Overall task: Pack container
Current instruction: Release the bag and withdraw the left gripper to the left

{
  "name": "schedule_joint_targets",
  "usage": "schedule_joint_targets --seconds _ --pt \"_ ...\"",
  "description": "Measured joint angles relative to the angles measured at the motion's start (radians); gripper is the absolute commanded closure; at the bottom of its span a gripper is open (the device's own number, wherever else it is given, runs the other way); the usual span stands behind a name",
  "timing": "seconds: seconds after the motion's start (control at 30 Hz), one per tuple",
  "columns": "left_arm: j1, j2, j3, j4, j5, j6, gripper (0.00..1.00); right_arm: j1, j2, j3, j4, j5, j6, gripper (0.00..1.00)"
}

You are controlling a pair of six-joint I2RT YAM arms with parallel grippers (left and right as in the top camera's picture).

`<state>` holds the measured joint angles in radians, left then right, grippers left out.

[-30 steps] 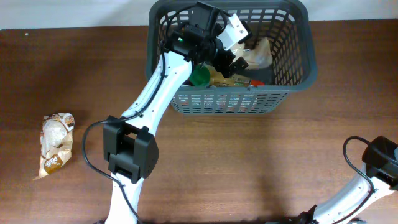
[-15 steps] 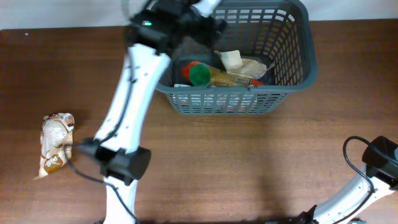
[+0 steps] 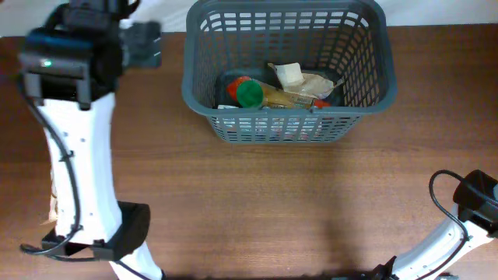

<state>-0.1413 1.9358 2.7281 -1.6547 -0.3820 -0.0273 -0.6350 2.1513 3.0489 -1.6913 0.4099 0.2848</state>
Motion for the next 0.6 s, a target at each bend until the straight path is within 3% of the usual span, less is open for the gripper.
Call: schedule_joint_targets --seconds 0.3,0.6 --pt "0.166 0.001 -0.074 -0.03 0.034 -0.072 0.01 0.0 0.0 0.0 0.0 0.0 -0.001 0.01" --pt "0.281 -0.002 -0.354 -0.029 0.045 -0.08 0.01 0.0 0.0 0.0 0.0 0.0 -0.001 0.01"
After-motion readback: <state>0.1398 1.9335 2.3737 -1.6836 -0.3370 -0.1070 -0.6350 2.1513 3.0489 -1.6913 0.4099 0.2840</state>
